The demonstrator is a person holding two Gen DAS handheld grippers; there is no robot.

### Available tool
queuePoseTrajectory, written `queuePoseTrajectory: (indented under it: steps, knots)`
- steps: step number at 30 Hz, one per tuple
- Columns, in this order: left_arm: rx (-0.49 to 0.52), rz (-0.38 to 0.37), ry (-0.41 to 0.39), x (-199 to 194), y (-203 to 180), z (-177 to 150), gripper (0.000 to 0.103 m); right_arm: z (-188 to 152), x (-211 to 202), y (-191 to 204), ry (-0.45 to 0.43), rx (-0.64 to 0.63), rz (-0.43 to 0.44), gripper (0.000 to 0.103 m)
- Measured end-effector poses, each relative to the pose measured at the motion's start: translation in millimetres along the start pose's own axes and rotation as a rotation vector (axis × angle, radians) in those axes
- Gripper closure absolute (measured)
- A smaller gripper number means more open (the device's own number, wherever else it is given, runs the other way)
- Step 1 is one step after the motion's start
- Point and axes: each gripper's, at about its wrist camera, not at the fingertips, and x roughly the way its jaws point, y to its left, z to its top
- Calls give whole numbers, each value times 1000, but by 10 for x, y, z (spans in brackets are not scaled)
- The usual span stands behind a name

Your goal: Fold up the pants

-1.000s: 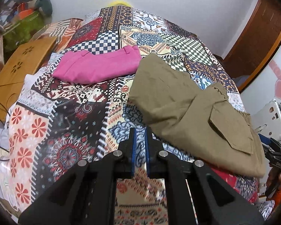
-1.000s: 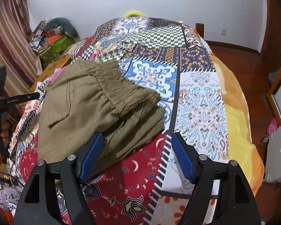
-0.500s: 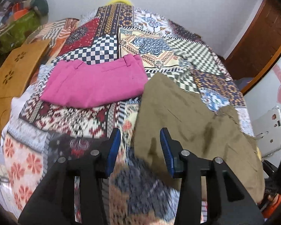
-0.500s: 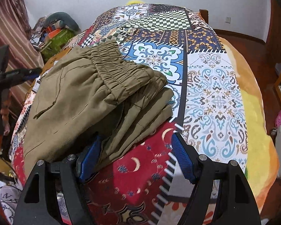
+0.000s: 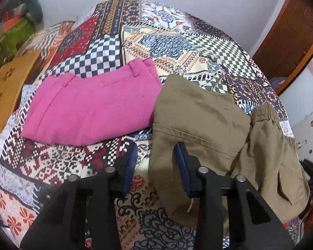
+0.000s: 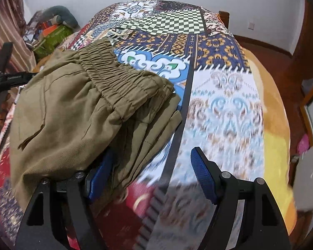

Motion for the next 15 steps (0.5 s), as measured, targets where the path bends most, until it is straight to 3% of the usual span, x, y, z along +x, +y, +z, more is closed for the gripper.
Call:
queuePoseTrajectory:
  steps: [7,15]
  knots:
    - [16,-29,-16,52,-41,116,96,224,189,-103,-16,-2,-25,32]
    - [-9,-19,-35,-156,-30,-61,101,237,90,-159,-46,39,-36,32]
